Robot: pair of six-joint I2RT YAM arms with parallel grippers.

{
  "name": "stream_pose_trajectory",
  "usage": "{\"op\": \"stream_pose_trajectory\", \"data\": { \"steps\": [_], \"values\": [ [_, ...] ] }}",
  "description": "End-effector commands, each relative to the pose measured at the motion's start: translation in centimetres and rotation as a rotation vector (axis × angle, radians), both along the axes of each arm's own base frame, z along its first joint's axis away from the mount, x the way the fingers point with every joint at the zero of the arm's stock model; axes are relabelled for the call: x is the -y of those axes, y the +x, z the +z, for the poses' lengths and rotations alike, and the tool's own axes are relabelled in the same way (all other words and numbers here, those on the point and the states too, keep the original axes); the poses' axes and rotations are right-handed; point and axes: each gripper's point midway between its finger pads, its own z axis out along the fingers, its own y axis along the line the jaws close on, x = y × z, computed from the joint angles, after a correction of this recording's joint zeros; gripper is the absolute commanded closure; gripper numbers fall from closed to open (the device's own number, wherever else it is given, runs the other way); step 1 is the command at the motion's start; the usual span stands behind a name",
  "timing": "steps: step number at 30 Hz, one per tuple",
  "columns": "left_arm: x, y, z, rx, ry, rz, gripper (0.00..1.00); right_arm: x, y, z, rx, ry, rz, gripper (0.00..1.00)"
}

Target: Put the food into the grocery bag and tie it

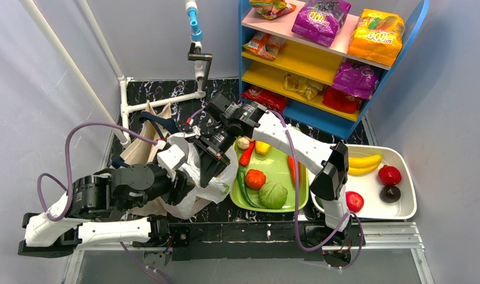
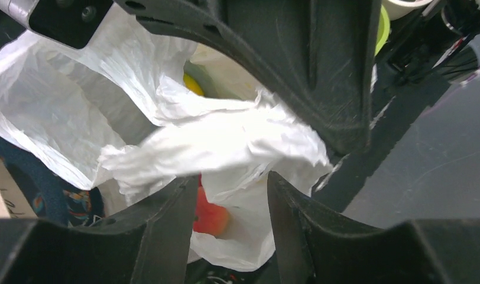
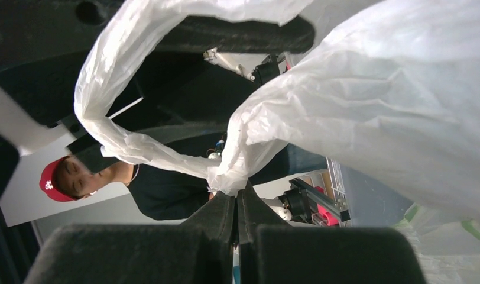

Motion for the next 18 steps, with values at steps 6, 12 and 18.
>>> {"op": "stream_pose_trajectory", "data": {
  "steps": [6,12,18],
  "values": [
    [0.3,1.7,0.8,0.404,-0.045,-0.197,0.55,0.5,0.1,1.5,-0.002,0.057,0.016,0.99],
    [0.8,2.0,0.6,0.474,0.010,-0.249,0.55,0.5,0.3,1.3,-0.006,0.052,0.012,0.99],
    [1.0,2.6,1.7,0.536,0.026,-0.248,0.54,0.3,0.4,1.2,-0.014,0.049,0.014,0.99]
  ]
}}
